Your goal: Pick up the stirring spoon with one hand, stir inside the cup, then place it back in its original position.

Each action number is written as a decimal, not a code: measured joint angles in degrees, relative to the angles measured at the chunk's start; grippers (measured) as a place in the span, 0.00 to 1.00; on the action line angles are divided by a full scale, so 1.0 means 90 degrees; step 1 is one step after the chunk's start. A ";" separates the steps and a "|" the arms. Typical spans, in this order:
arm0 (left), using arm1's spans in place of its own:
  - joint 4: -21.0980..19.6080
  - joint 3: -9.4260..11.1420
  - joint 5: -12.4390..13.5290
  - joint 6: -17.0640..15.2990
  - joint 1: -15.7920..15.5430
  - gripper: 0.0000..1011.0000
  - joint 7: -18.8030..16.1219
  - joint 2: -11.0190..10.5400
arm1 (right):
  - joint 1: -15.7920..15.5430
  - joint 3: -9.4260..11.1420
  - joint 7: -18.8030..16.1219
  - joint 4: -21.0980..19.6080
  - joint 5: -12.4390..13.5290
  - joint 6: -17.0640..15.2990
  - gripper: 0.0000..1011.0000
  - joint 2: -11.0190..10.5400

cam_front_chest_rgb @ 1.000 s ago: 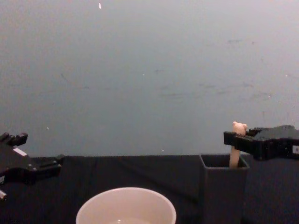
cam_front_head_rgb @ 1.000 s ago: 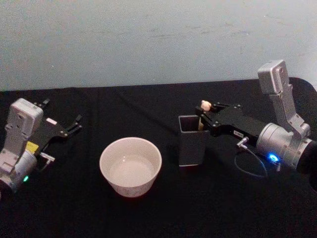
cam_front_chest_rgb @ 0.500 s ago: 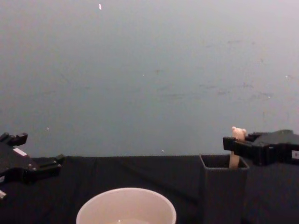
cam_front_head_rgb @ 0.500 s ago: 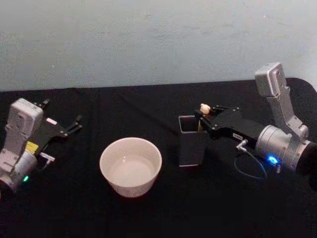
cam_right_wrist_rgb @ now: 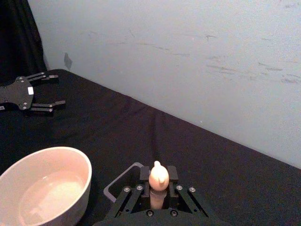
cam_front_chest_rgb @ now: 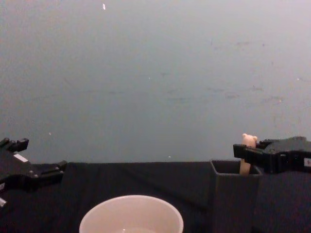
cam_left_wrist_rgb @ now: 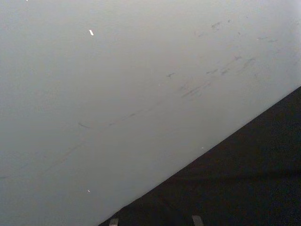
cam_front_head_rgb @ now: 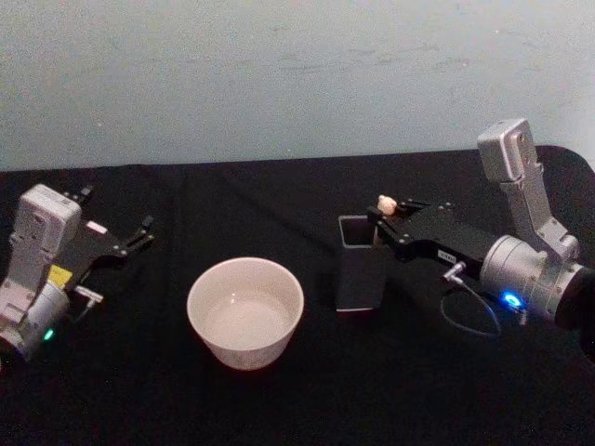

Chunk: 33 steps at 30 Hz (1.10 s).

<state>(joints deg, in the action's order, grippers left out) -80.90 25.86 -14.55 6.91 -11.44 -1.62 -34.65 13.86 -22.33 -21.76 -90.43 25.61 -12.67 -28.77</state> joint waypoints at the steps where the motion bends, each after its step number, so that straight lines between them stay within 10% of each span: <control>1: 0.0000 0.0000 0.0000 0.0000 0.0000 0.99 0.0000 0.0000 | 0.0000 0.0000 0.0000 0.0000 0.0000 0.0001 0.21 0.0000; 19: 0.0000 0.0000 0.0000 0.0000 0.0001 0.99 0.0000 0.0000 | 0.0005 -0.0010 -0.0021 -0.0004 0.0015 0.0021 0.25 -0.0011; 33: 0.0000 0.0000 0.0000 0.0000 0.0000 0.99 0.0000 0.0000 | 0.0005 -0.0010 -0.0024 -0.0004 0.0021 0.0029 0.73 -0.0011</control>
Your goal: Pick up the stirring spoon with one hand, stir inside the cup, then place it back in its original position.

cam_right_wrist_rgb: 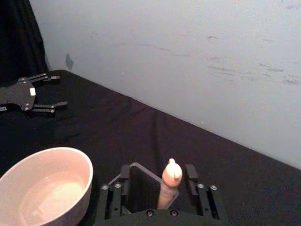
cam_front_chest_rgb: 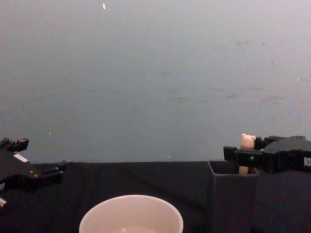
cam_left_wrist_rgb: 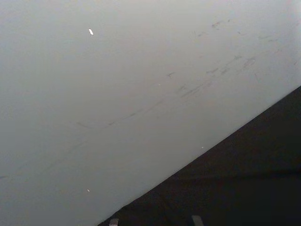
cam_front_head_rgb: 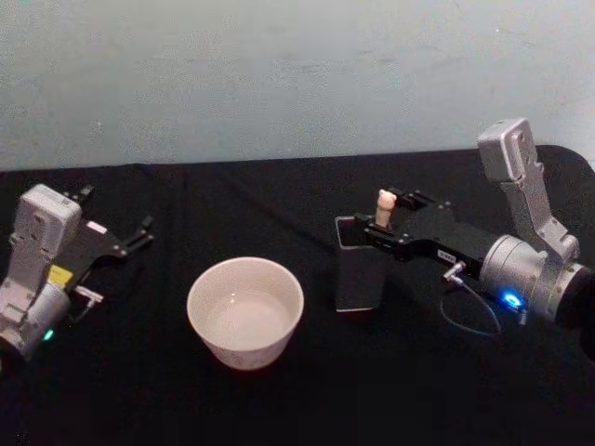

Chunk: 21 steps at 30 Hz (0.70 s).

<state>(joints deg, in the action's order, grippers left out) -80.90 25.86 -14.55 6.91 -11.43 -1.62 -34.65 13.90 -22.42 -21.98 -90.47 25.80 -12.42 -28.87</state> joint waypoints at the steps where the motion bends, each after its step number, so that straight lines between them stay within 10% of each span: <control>1: 0.0000 0.0000 0.0000 0.0000 0.0000 0.99 0.0000 0.0000 | 0.0000 0.0000 0.0000 0.0000 0.0000 0.0000 0.75 0.0000; 11: 0.0000 0.0000 0.0000 0.0000 0.0000 0.99 0.0000 0.0000 | 0.0000 0.0000 0.0000 0.0000 0.0000 0.0000 0.99 0.0000; 21: 0.0000 0.0000 0.0000 0.0000 0.0000 0.99 0.0000 0.0000 | -0.0061 0.0132 0.0145 -0.0018 -0.0016 0.0126 0.99 0.0100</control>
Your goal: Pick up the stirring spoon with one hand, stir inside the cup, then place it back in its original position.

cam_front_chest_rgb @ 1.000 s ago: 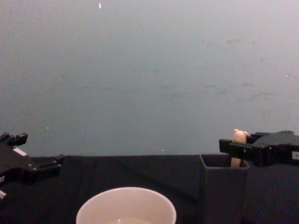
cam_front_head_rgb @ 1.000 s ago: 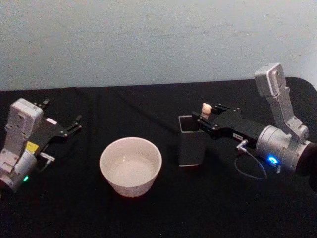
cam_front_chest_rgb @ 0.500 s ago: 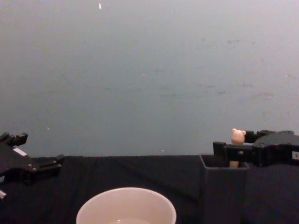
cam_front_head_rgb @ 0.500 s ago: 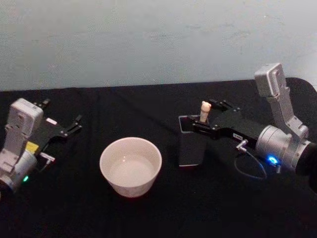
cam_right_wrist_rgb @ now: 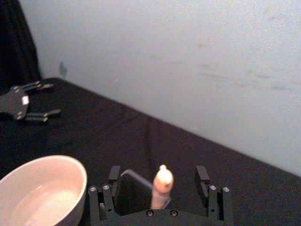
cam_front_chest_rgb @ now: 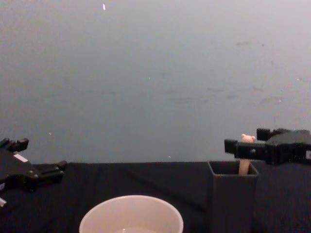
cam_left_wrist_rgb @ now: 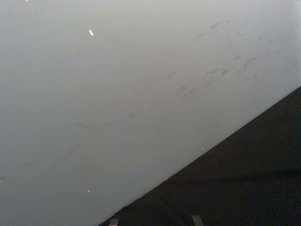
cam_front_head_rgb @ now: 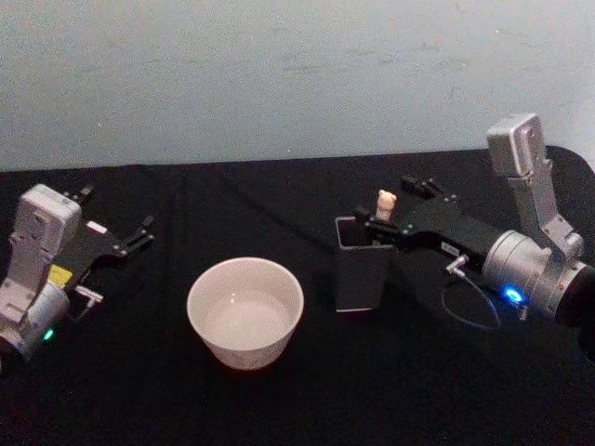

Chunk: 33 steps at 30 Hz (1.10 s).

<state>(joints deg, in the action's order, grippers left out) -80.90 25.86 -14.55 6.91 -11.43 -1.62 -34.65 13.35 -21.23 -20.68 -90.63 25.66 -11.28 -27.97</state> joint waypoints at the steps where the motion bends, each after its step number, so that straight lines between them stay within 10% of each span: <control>1: 0.0000 0.0000 0.0000 0.0000 0.0000 0.99 0.0000 0.0000 | -0.0018 0.0029 0.0048 -0.0005 -0.0015 0.0044 0.99 0.0029; 14: 0.0000 0.0000 0.0000 0.0000 0.0000 0.99 0.0000 0.0000 | -0.0192 0.0828 0.1450 0.0032 -0.0307 0.0922 0.99 0.0968; 33: 0.0000 0.0000 0.0000 0.0000 0.0000 0.99 0.0000 0.0000 | 0.0021 0.0740 0.2534 0.1356 -0.1591 0.0601 0.99 0.1398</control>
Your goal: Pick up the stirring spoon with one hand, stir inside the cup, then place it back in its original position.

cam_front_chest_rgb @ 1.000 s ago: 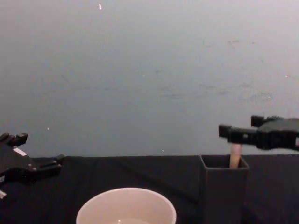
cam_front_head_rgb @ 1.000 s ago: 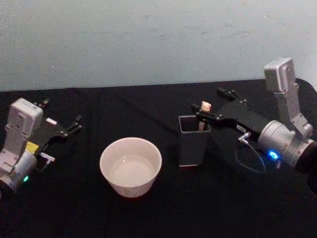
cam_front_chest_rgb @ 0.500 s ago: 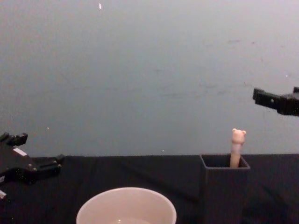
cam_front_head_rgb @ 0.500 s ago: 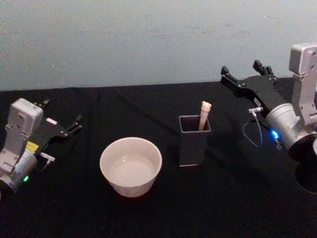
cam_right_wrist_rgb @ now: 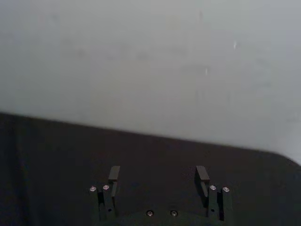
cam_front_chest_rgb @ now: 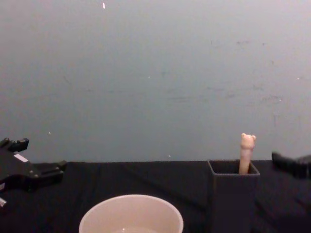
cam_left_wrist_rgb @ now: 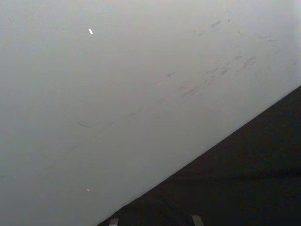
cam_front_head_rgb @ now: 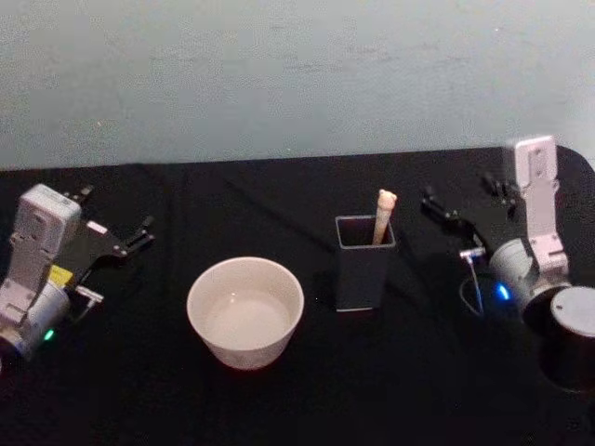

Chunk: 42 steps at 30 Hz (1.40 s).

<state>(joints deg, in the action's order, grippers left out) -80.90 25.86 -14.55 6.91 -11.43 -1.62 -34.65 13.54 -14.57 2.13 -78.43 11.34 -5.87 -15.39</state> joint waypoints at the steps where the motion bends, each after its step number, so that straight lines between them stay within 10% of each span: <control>1: 0.0000 0.0000 0.0000 0.0000 0.0000 0.99 0.0000 0.0000 | -0.0008 -0.0006 0.0005 0.0057 -0.0029 0.0001 0.99 0.0008; 42: 0.0000 0.0000 0.0000 0.0000 0.0000 0.99 0.0000 0.0000 | -0.0069 0.0010 -0.0022 0.0393 -0.0288 0.0043 0.99 0.0115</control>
<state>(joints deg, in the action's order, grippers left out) -80.90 25.86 -14.55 6.91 -11.43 -1.62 -34.65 12.92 -14.48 1.93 -74.89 8.75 -5.48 -14.36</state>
